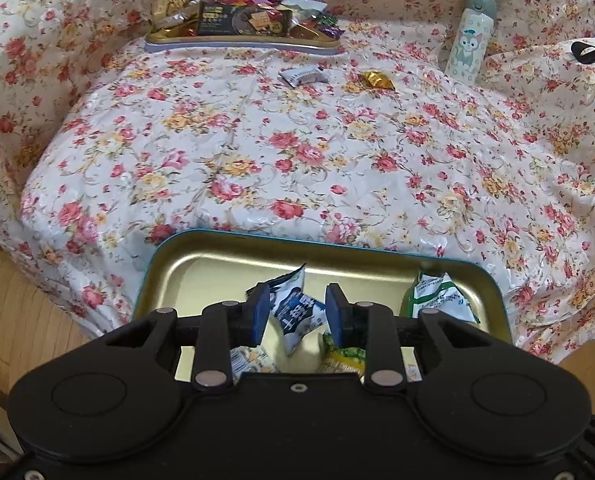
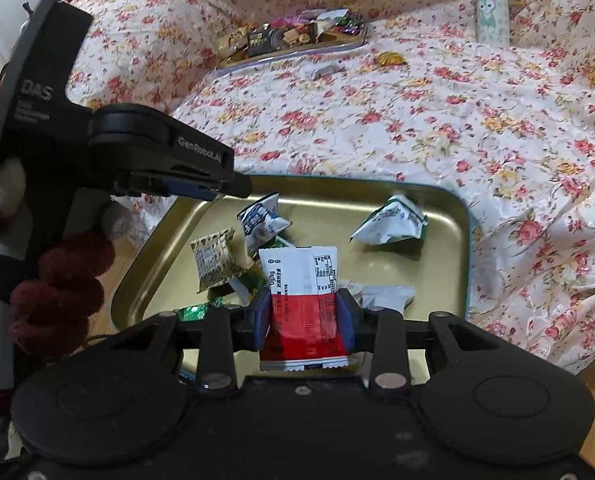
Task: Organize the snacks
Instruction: 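Open the left tool dropping the dark blue packet while the right tool releases the red-white packet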
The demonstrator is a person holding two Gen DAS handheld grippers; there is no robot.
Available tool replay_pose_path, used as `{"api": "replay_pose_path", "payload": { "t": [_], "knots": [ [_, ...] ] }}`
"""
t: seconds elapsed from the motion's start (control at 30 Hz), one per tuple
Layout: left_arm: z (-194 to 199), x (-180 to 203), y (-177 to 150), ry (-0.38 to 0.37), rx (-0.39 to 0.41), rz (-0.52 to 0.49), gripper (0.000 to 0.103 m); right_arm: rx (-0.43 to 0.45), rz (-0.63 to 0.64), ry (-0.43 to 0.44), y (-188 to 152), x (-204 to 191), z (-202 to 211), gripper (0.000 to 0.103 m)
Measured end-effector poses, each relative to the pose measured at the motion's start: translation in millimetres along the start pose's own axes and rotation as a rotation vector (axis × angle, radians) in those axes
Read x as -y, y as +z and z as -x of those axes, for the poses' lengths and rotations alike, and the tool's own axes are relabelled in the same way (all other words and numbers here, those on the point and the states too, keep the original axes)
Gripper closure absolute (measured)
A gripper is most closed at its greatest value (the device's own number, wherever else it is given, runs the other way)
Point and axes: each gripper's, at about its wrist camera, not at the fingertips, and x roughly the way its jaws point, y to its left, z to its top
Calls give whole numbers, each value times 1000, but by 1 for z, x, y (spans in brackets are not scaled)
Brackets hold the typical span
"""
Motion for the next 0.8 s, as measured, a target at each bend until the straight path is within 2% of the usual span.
{"api": "replay_pose_path", "payload": {
  "t": [0.17, 0.47, 0.8],
  "knots": [
    [11, -7, -10, 51, 14, 13, 64, -27, 24, 17, -3, -7, -6, 66],
    [23, -18, -24, 72, 8, 69, 64, -27, 47, 34, -4, -13, -5, 65],
    [31, -12, -42, 83, 12, 71, 64, -5, 43, -13, -5, -13, -1, 65]
  ]
}}
